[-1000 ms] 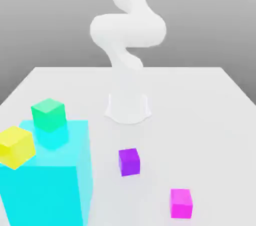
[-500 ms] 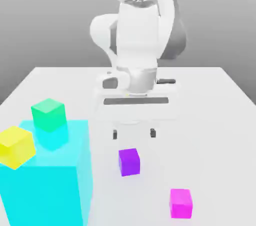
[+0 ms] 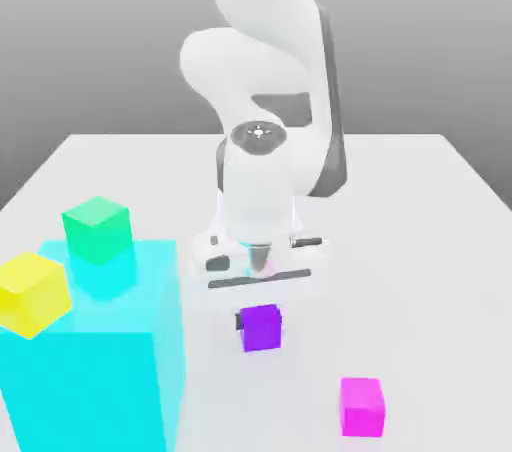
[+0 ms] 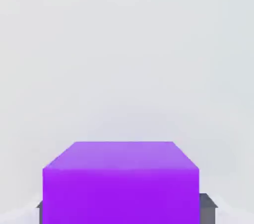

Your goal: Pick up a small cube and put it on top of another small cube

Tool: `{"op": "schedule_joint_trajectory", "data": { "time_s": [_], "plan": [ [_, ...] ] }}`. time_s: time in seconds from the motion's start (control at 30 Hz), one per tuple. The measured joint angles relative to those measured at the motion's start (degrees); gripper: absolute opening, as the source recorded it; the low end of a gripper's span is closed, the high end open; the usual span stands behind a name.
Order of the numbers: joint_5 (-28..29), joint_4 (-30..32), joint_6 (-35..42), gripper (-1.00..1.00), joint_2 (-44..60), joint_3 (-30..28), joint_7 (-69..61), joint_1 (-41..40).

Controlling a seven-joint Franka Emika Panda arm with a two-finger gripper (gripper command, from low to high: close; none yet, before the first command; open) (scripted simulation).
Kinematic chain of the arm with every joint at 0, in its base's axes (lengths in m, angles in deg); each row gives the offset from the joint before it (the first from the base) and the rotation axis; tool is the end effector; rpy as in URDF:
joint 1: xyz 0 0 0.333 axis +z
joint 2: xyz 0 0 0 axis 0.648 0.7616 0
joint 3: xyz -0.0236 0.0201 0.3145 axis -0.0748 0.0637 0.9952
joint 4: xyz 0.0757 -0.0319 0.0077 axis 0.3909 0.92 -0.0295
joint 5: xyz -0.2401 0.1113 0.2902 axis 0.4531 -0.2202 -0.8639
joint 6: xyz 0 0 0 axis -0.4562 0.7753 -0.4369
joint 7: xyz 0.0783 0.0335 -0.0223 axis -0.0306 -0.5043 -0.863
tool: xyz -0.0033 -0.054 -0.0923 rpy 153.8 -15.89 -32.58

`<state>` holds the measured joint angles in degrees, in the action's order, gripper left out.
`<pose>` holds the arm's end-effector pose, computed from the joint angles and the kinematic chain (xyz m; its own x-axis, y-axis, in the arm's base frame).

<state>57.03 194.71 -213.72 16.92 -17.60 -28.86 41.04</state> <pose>0.3054 0.0029 0.1342 0.8351 -0.5500 -0.0002 -0.5500 -0.8351 0.0007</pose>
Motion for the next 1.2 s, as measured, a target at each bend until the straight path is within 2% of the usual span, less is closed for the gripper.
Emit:
{"op": "schedule_joint_trajectory", "data": {
  "time_s": [0.1, 0.37, 0.43, 0.5, 0.57, 0.83, 1.2],
  "plan": [
    [0.2, 0.2, 0.9, -1.00, -1.1, 0.0, 0.1, 0.0],
    [0.2, 2.8, 14.0, -1.00, -17.0, -0.1, -0.1, 0.1],
    [3.4, 1.5, 15.1, -1.00, -21.1, 0.9, -2.1, -0.2],
    [6.9, -1.7, 17.0, -1.00, -24.4, 2.3, -2.4, -1.4],
    [8.1, -5.5, 19.9, -1.00, -25.4, 3.0, -0.1, -3.0],
    [5.7, -21.2, 34.6, -1.00, -22.3, 2.6, 18.0, -9.3],
    [2.6, -42.7, 55.2, -1.00, -17.1, -0.9, 44.7, -16.2]
  ]
}}
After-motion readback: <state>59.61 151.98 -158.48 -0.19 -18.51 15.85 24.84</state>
